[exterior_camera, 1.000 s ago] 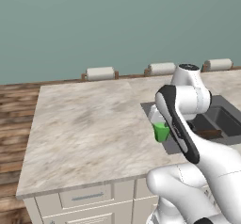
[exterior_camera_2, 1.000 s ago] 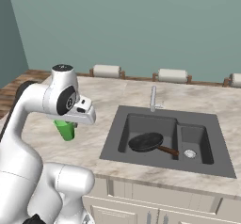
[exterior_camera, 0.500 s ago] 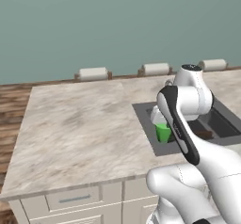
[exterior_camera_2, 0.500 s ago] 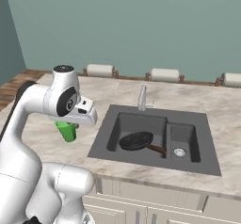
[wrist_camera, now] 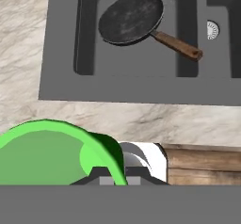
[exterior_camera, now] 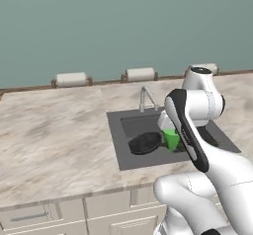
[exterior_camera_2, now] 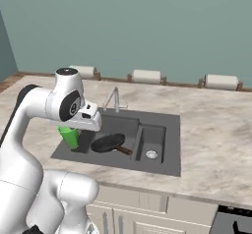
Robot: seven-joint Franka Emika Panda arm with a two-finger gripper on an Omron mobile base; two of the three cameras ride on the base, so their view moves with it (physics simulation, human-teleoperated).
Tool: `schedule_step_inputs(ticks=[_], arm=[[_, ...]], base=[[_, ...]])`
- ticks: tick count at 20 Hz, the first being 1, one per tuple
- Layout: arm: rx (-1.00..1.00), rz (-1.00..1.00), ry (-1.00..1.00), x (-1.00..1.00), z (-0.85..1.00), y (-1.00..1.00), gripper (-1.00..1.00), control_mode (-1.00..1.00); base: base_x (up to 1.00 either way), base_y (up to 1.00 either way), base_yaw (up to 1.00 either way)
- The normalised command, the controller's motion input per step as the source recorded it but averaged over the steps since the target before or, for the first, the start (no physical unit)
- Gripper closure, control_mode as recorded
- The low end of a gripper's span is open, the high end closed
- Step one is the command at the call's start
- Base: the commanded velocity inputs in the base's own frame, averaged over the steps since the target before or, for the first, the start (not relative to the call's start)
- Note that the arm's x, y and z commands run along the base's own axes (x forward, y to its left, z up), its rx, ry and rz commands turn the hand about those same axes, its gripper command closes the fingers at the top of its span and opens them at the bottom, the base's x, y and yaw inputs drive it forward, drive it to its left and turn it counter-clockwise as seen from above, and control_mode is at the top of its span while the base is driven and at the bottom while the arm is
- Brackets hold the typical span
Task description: Place the pan in the left basin and the cup in the right basin of the sink.
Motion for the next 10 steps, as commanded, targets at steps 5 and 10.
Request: schedule_step_inputs(ticks=[5, 10], arm=[[0.00, 0.00, 0.00, 0.00, 0.00, 0.00, 1.00, 1.00], [0.00, 0.00, 0.00, 0.00, 0.00, 0.00, 1.00, 1.00]], base=[[-0.01, -0.71, 0.02], [0.00, -0.62, 0.01]])
